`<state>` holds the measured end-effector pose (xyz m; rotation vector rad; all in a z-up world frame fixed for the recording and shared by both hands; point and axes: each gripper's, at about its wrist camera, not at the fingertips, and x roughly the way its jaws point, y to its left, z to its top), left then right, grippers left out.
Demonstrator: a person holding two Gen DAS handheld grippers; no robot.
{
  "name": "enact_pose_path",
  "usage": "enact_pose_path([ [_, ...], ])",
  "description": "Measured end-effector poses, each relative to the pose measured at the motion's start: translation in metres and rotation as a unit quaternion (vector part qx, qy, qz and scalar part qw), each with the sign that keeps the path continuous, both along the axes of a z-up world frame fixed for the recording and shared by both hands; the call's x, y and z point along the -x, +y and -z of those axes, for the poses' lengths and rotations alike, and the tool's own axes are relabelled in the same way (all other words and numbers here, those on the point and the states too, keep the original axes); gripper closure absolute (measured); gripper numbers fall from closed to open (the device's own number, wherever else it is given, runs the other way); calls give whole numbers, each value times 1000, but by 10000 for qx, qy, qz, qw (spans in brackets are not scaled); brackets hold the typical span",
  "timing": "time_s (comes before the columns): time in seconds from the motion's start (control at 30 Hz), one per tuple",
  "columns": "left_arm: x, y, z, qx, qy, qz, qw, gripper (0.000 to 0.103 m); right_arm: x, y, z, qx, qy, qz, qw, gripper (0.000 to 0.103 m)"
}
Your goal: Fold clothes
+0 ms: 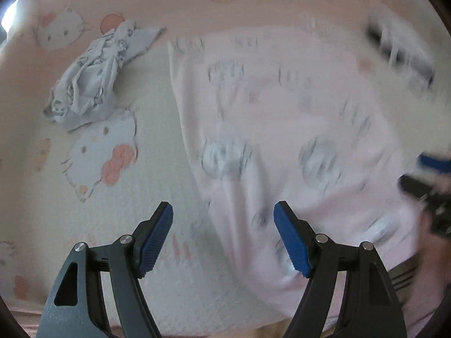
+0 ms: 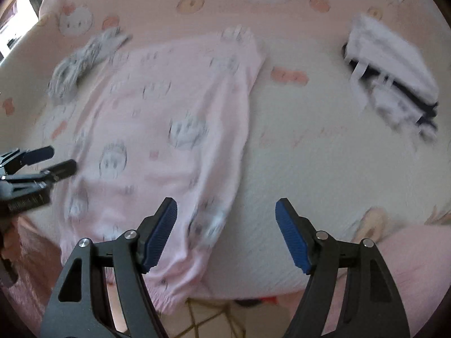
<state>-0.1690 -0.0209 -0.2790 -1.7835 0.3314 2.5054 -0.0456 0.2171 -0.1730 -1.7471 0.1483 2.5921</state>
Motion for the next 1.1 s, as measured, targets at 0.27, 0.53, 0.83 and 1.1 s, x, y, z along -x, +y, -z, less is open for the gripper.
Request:
enact_pose_path([
  [0.27,-34,-47,-9,-1048,-301,-1159,9873,25,-21,3,-2,68,-104,-218,9997,30],
  [0.53,-62,6,-1,-244,-288,-459,9982,25,-27,-14,9,-449,-429,-624,9961,30],
  [0.83,-57,-50,-17,-2166,-613,-1373,9646,29,-28,-8,-2,210,-439,-297,9984,29],
  [1.1,-98,-46,-17,-3415,-728,-1729,9210,44,-13,-32,23,519,-849,-429,9941,29],
])
